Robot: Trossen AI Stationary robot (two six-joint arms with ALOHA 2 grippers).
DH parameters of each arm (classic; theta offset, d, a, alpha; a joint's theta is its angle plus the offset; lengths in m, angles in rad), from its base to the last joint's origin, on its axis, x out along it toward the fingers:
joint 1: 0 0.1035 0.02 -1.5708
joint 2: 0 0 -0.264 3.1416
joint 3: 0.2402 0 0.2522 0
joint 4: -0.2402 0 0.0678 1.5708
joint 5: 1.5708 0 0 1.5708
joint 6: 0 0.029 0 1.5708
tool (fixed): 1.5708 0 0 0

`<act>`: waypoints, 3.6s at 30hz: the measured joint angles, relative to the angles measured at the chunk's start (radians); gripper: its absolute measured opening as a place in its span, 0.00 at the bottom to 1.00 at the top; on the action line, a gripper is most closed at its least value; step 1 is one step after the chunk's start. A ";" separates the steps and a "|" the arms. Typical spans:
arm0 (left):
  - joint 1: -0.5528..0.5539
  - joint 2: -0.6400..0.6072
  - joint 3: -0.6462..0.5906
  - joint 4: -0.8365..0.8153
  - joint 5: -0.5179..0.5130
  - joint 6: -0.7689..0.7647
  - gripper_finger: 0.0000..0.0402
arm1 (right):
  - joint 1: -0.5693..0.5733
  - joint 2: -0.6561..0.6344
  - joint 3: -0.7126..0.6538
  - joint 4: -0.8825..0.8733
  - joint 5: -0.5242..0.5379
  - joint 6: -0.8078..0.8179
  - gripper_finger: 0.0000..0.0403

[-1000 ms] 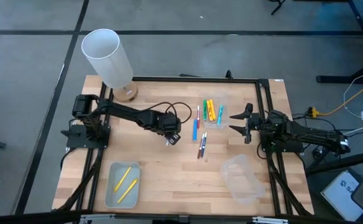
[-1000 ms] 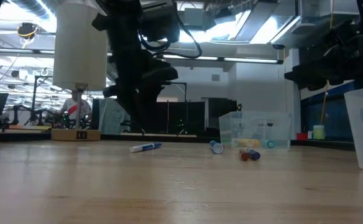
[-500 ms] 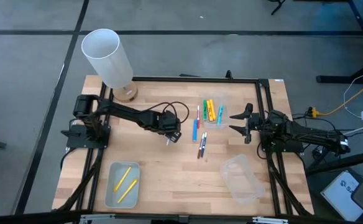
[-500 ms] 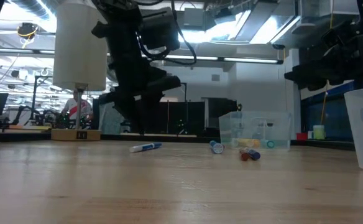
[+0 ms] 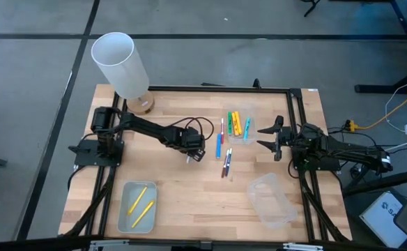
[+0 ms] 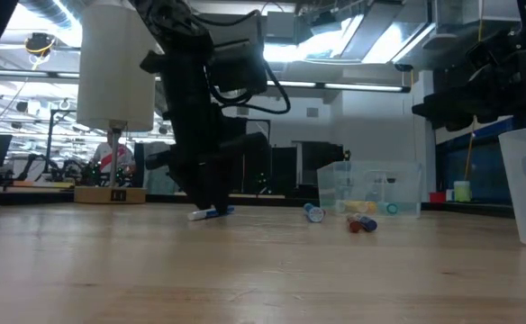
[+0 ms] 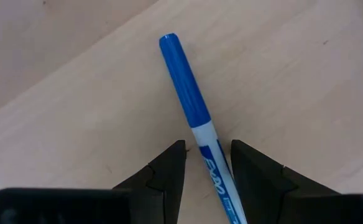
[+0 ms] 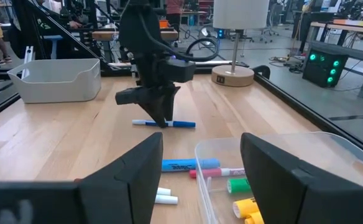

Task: Pick & Place Markers
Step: Put the blue marker pen into the bottom transparent bin

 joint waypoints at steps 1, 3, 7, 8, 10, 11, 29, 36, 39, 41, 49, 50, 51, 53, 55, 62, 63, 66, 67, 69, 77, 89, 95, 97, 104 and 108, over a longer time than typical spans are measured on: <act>0.000 0.000 0.000 0.000 -0.002 0.010 0.31 | 0.000 0.000 0.000 0.000 0.000 0.000 0.54; 0.000 0.000 0.000 0.001 -0.001 0.031 0.31 | 0.000 0.000 0.000 0.000 0.000 0.000 0.54; -0.004 0.001 0.000 0.001 -0.014 0.069 0.31 | 0.000 0.000 0.000 0.000 0.000 0.000 0.54; -0.004 0.001 0.000 0.000 -0.015 0.083 0.31 | 0.000 0.000 0.000 0.000 0.000 0.000 0.54; -0.006 0.001 0.000 -0.005 -0.016 0.108 0.30 | 0.000 0.000 0.000 0.000 0.000 0.000 0.54; -0.009 0.001 0.000 -0.008 -0.019 0.113 0.28 | 0.000 0.000 0.000 0.000 0.000 0.000 0.54; -0.032 -0.004 -0.003 -0.004 -0.075 0.307 0.06 | 0.000 0.000 0.000 0.000 0.000 0.000 0.54; -0.061 -0.052 -0.004 0.082 -0.075 0.363 0.06 | 0.000 0.000 0.000 0.000 0.000 0.000 0.54; -0.078 -0.081 -0.004 0.133 -0.083 0.395 0.06 | 0.000 0.000 0.000 0.000 0.000 0.000 0.54; -0.091 -0.106 -0.004 0.171 -0.091 0.423 0.06 | 0.000 0.000 0.000 0.000 0.000 0.000 0.54; -0.143 -0.188 -0.002 0.401 -0.099 0.587 0.06 | 0.000 0.000 0.000 0.000 0.000 0.002 0.54; -0.149 -0.194 -0.002 0.432 -0.099 0.612 0.06 | 0.000 0.000 0.000 0.004 0.000 0.002 0.54; -0.152 -0.200 -0.002 0.468 -0.098 0.636 0.06 | 0.000 0.000 0.000 0.015 0.000 0.011 0.54; -0.159 -0.210 -0.002 0.538 -0.098 0.680 0.06 | 0.000 0.000 0.000 0.042 -0.011 0.096 0.54; -0.162 -0.215 -0.002 0.603 -0.097 0.735 0.06 | 0.000 0.000 0.000 0.092 -0.034 0.226 0.54; -0.168 -0.216 -0.002 0.785 -0.094 0.867 0.06 | 0.000 -0.001 0.002 0.267 0.005 0.373 0.54; -0.168 -0.216 -0.002 0.802 -0.097 0.880 0.06 | 0.000 0.000 0.002 0.273 0.020 0.369 0.54; -0.168 -0.216 -0.002 0.861 -0.098 0.915 0.06 | 0.000 0.001 0.002 0.280 0.085 0.420 0.54; -0.168 -0.216 -0.002 0.881 -0.098 0.927 0.06 | 0.000 0.005 0.002 0.287 0.101 0.430 0.54; -0.168 -0.216 -0.002 0.915 -0.099 0.944 0.06 | 0.000 0.012 0.002 0.296 0.106 0.428 0.54; -0.161 -0.216 -0.002 1.070 -0.099 1.006 0.06 | 0.002 0.104 0.001 0.496 0.001 0.383 0.54; -0.152 -0.216 -0.002 1.125 -0.098 0.994 0.06 | 0.086 0.411 0.104 0.586 -0.035 0.234 0.54; -0.152 -0.216 -0.002 1.142 -0.103 0.994 0.06 | 0.154 0.616 0.226 0.583 0.008 0.146 0.54; -0.152 -0.216 -0.002 1.143 -0.119 0.995 0.06 | 0.168 0.678 0.275 0.585 0.018 0.121 0.54; -0.152 -0.216 -0.002 1.143 -0.153 0.995 0.06 | 0.209 0.865 0.426 0.586 0.018 0.063 0.54; -0.152 -0.216 -0.002 1.143 -0.163 0.995 0.06 | 0.226 0.939 0.479 0.584 0.017 0.029 0.54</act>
